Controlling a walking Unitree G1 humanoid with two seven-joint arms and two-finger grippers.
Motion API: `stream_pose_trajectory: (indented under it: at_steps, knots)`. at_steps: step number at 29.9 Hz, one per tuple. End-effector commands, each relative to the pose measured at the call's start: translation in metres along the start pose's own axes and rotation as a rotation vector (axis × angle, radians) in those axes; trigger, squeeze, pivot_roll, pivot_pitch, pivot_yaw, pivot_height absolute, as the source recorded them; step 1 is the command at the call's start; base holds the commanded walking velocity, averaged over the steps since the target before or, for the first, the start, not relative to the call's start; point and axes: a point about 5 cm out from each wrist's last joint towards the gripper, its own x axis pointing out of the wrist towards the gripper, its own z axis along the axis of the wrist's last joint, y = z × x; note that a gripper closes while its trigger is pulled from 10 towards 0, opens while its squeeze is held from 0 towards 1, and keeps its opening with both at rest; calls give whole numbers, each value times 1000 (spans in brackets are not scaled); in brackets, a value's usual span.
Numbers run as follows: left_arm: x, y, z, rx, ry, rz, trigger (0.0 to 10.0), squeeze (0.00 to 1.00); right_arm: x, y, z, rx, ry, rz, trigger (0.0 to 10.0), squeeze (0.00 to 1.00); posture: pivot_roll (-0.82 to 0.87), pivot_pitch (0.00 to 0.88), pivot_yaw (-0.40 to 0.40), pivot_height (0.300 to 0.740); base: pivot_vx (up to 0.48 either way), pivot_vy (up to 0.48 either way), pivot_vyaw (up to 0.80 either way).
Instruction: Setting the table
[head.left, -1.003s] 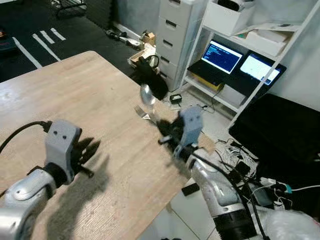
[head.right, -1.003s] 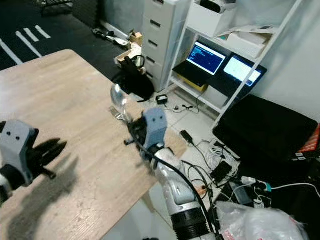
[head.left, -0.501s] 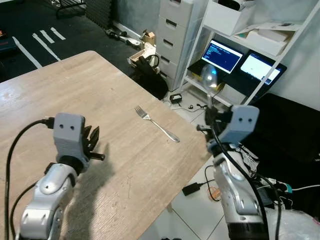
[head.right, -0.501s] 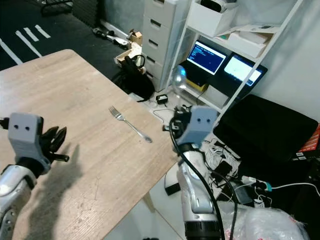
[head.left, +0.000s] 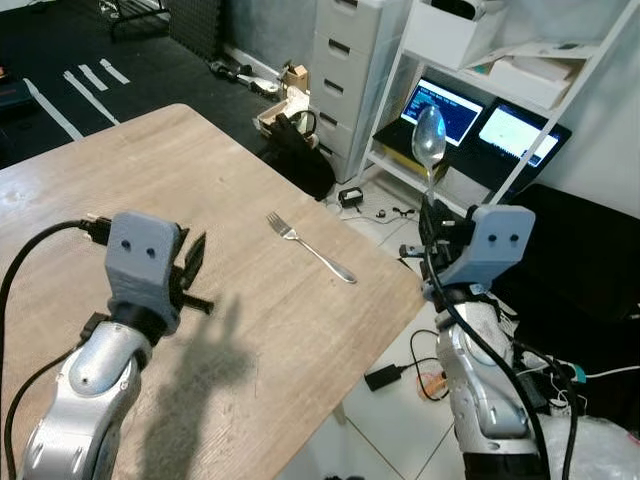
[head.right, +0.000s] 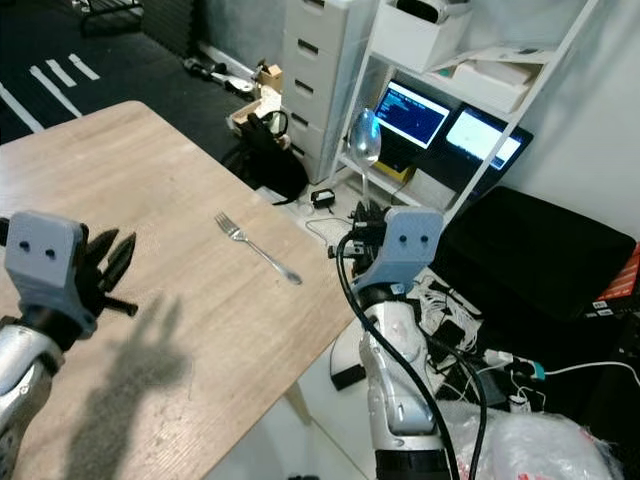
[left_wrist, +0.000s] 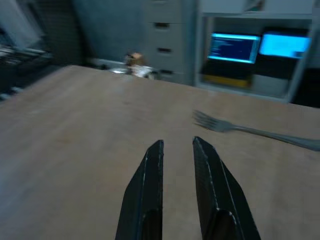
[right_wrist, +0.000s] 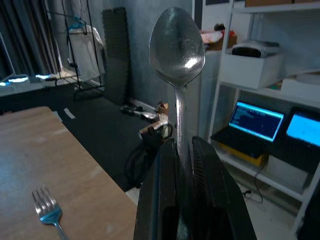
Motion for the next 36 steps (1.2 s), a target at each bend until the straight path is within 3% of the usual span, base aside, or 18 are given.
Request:
stream_pose_trajectory:
  at_steps: [1,11,21,36]
  knots:
    - [-4,-3,0,-5,13,-25,10000,0,-3,-2,1,-6,0,-4,10000,0,64,79,26,740,0,0,0]
    - [8,2,-3,-34,14,41,10000,0,-5,-5,-5,-19,34,-10,10000,0,57,78,27,740,0,0,0]
    - [10,1,-3,-40,17,41,10000,0,-5,-4,-9,-13,55,-13,10000,0,58,75,30,740,0,0,0]
    - [11,2,-5,-30,26,45,10000,0,-5,-4,-11,-11,63,-16,10000,0,58,68,33,740,-284,0,0]
